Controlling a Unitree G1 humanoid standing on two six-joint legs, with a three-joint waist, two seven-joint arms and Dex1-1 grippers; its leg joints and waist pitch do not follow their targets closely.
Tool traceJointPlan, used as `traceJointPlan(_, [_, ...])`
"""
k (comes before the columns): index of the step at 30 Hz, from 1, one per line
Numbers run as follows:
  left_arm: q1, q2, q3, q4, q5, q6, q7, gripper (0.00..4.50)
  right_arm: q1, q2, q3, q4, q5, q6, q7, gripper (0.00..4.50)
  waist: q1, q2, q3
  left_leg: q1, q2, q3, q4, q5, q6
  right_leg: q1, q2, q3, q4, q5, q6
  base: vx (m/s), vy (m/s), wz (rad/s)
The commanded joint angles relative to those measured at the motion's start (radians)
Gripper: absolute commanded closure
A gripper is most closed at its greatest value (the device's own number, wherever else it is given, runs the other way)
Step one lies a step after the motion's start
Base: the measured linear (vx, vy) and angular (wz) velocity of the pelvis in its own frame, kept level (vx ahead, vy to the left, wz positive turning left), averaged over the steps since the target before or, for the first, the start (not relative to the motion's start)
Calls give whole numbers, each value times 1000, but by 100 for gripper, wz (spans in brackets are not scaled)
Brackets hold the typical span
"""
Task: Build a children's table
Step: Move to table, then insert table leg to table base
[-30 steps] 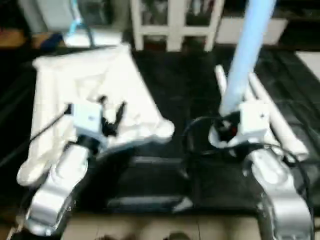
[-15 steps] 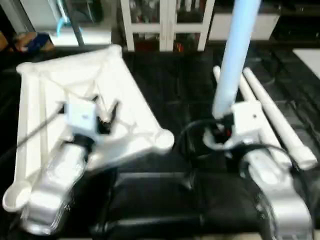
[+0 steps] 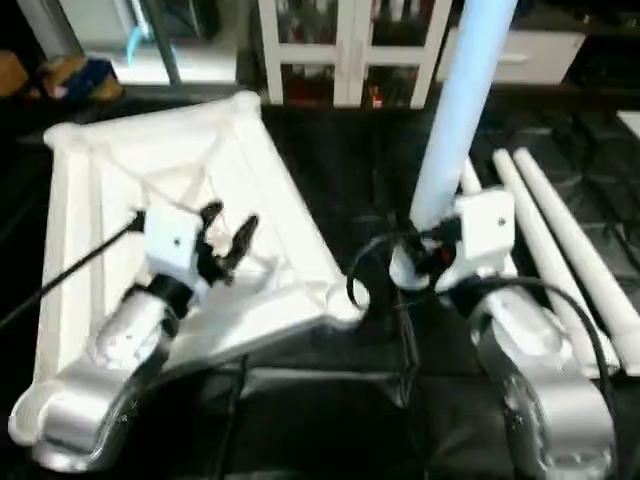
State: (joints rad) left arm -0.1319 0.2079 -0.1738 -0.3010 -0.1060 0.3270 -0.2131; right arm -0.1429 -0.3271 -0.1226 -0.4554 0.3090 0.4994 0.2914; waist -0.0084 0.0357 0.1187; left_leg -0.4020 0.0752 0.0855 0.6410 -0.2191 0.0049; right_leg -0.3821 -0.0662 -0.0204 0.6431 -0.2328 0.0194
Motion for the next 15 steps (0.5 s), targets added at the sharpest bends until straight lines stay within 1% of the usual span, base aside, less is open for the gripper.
traceJointPlan(1, [19,25,-11,-9,-26,14,-84,154,-17,-11,9,18,6,-79,52,263,1,-1,-50,24,122,-45,-86,-105,47,52,-85,33,-60,110,-260,0,0,0])
traceJointPlan(2, [22,49,-15,-4,-40,4,-130,137,-29,-7,-3,27,51,-46,75,263,1,-2,-43,28,129,-41,-96,-189,42,45,-84,36,-69,13,-269,-67,33,2])
traceJointPlan(3, [23,62,-16,1,-47,-2,-157,134,-37,-3,-13,31,83,-15,85,263,3,1,-40,36,130,-35,-100,-248,38,38,-86,40,-77,-54,-273,-66,26,9])
traceJointPlan(4, [22,70,-16,5,-56,1,-175,134,-43,-4,-14,34,97,-2,96,263,4,1,-37,40,130,-30,-103,-277,31,32,-86,42,-82,-88,-273,-66,26,9])
traceJointPlan(5, [16,108,-21,17,-86,7,-242,127,-64,-9,-18,48,146,38,143,263,7,1,-34,41,129,-25,-106,-321,7,29,-87,43,-86,-140,-266,-64,27,10])
traceJointPlan(6, [12,129,-27,22,-102,17,-279,104,-74,-16,-12,57,161,47,174,263,12,-2,-35,39,127,-20,-109,-347,-7,27,-90,45,-87,-189,-253,-56,29,6])
traceJointPlan(7, [9,150,-35,24,-119,29,-317,104,-84,-28,-4,66,172,54,207,263,12,-3,-33,39,127,-18,-111,-352,-14,24,-91,46,-89,-207,-244,-56,29,6])
traceJointPlan(8, [7,177,-47,23,-130,37,-363,90,-92,-41,9,80,176,44,240,263,14,-2,-34,38,129,-15,-115,-349,-29,21,-93,47,-89,-218,-230,0,0,0])
traceJointPlan(9, [6,186,-52,22,-134,44,-379,84,-95,-45,13,85,178,40,250,263,15,-1,-36,36,129,-15,-115,-341,-34,21,-92,47,-86,-209,-226,0,0,0])
traceJointPlan(10, [6,202,-60,20,-140,54,-404,84,-98,-51,20,92,180,35,265,263,14,0,-38,34,129,-13,-118,-327,-38,19,-90,46,-84,-181,-222,0,0,0])
traceJointPlan(11, [1,262,-98,14,-154,85,-504,64,-106,-73,33,117,208,32,330,263,15,-2,-39,34,129,-12,-119,-322,-37,19,-90,46,-83,-168,-222,0,0,0])
traceJointPlan(12, [0,266,-101,14,-155,87,-510,64,-106,-75,33,119,211,32,334,263,16,-1,-40,33,128,-12,-119,-311,-29,20,-91,47,-81,-152,-221,0,0,0])
traceJointPlan(13, [-6,292,-125,20,-142,95,-552,55,-105,-88,36,131,223,34,364,263,14,-4,-40,30,128,-10,-120,-298,-24,22,-92,47,-81,-139,-223,0,0,0])
traceJointPlan(14, [-12,299,-137,32,-122,85,-558,49,-102,-94,37,139,221,29,372,263,15,-5,-44,29,130,-7,-118,-254,-5,24,-95,47,-80,-88,-236,0,0,0])
traceJointPlan(15, [-20,301,-148,49,-97,69,-557,49,-99,-98,37,149,214,19,377,263,15,-5,-44,28,131,-7,-118,-243,5,26,-95,46,-82,-79,-240,0,0,0])
